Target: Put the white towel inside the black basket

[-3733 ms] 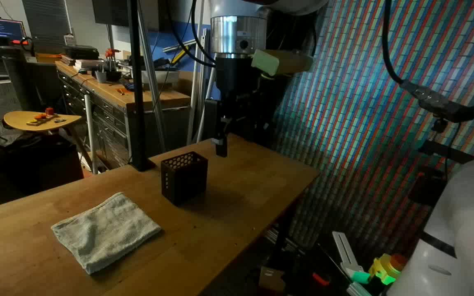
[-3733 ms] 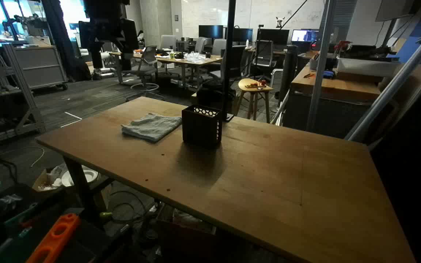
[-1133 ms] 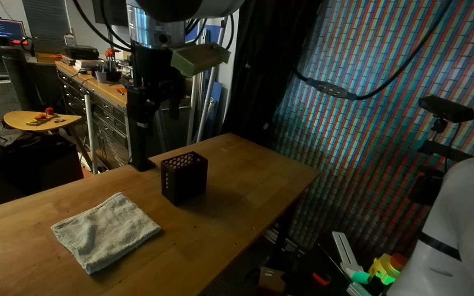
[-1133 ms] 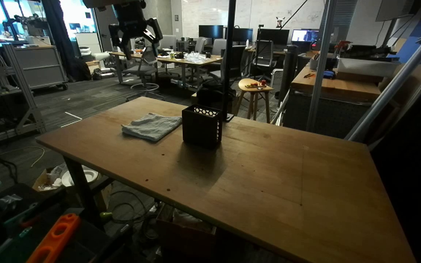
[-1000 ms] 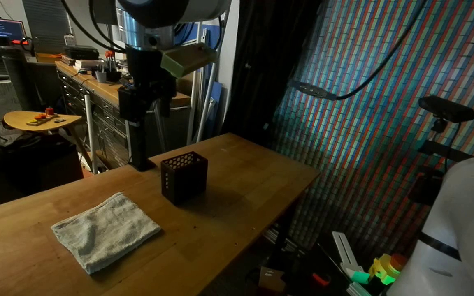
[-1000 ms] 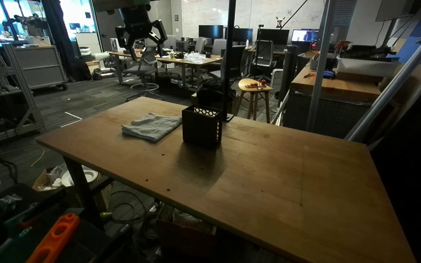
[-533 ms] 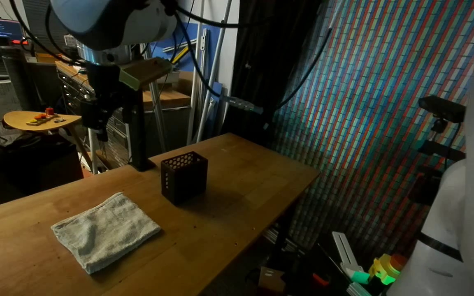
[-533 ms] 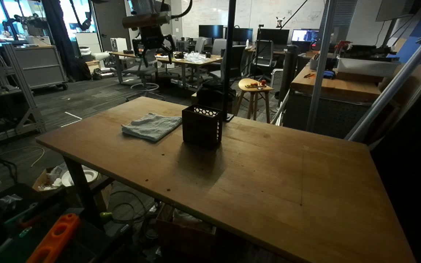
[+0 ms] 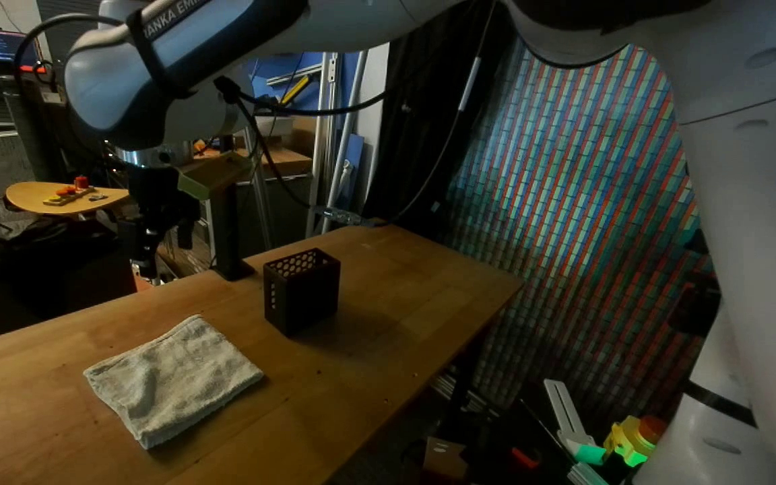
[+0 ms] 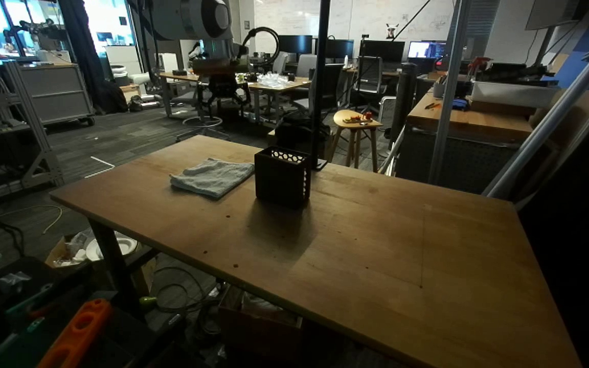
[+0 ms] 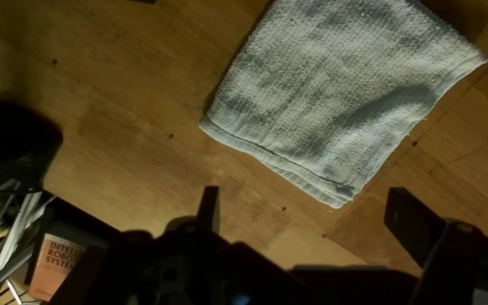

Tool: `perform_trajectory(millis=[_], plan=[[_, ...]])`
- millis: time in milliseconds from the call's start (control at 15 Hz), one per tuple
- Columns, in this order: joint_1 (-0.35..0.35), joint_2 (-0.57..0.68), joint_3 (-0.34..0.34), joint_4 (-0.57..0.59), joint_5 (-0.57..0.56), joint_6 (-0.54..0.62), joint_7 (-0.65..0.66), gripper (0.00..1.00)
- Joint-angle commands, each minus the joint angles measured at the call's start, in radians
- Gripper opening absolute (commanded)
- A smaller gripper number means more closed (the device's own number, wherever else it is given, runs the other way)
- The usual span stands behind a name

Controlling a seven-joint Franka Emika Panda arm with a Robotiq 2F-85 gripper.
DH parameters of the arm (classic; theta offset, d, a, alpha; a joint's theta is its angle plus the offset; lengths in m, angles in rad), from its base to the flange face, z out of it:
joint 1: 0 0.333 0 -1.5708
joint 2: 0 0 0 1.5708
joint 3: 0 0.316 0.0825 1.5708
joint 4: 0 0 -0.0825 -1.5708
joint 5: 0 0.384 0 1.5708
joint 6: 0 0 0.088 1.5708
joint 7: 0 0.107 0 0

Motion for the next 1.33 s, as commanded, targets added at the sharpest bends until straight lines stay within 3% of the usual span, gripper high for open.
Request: perform_trajectory(millis=[0,600,1267], plan=[[-0.017,0.105,0.027,0.075,0.050,0.038,-0.073,1.00],[-0.027,0.290,0.051,0.131,0.044,0.096,-0.196,1.00],[-0.020,0.379,0.085,0.126,0.039,0.074,-0.272,1.00]])
